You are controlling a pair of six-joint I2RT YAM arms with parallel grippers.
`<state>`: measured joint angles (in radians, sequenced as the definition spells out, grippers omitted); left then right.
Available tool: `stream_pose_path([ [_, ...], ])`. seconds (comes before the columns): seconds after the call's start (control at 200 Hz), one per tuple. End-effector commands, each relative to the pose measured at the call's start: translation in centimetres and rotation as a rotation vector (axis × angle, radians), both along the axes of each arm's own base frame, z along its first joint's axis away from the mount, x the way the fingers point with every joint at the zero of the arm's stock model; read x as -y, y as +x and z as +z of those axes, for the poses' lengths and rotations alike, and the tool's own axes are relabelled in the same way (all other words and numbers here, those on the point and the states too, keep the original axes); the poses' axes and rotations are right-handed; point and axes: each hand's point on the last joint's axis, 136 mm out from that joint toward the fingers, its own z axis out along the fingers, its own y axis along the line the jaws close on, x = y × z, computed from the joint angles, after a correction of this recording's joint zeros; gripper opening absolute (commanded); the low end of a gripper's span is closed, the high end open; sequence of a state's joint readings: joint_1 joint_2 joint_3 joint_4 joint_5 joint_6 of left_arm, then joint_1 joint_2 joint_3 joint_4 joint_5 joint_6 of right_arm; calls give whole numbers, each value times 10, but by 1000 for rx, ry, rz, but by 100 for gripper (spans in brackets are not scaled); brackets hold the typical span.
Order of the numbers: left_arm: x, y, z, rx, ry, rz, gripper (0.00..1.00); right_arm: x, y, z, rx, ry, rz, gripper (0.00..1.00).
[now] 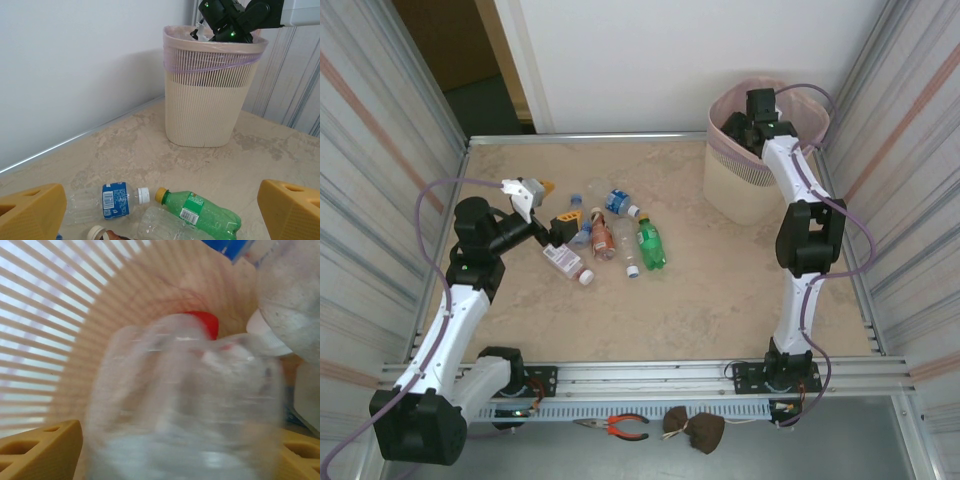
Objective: Put the plastic bottles in the bin
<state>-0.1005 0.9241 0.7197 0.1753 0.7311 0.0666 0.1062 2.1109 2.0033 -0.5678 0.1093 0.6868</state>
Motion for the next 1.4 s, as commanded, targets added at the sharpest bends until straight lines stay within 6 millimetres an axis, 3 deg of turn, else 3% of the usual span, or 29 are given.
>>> stream_pose_path([
  [0.0,2,-4,8,30,9,-8,99,-1,-6,27,14,-34,21,82],
  [0.366,2,-4,8,30,8,-9,99,1,-24,104,138,-30,38,87],
  [0.771,2,-4,8,32,7,-10,99,-11,-50,159,227,-53,104,82],
  [1.082,2,-5,10,35,6,-9,99,-32,-86,181,234,-130,227,80],
  [1.393,-1,0,6,15,12,18,99,-78,-129,184,222,-194,377,79],
])
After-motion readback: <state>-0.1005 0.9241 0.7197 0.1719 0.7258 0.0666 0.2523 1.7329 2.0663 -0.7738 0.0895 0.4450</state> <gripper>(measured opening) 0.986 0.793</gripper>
